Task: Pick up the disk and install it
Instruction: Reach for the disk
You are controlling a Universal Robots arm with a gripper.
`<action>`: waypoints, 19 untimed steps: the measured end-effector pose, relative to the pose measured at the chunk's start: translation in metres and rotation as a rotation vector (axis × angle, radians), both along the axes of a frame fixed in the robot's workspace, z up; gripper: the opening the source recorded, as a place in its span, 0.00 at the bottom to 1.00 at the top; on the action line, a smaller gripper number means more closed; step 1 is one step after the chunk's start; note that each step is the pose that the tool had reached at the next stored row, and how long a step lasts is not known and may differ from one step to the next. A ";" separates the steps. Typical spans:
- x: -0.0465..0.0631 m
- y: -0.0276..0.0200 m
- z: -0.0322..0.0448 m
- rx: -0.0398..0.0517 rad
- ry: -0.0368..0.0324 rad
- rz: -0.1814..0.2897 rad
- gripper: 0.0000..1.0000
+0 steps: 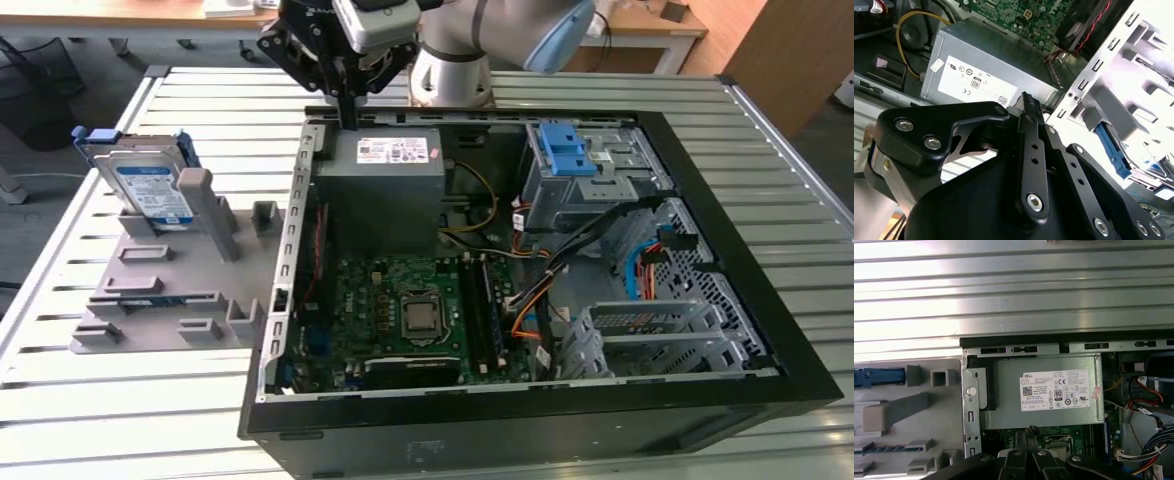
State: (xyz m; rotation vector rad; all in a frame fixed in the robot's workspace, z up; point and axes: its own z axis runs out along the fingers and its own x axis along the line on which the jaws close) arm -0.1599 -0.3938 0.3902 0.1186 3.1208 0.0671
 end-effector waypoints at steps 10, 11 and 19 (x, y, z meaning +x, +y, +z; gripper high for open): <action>-0.015 0.0015 -0.0001 0.0001 -0.0001 0.000 0.11; -0.016 0.0016 -0.0001 0.0002 -0.0002 0.000 0.11; -0.017 0.0015 -0.0001 0.0002 -0.0001 0.000 0.11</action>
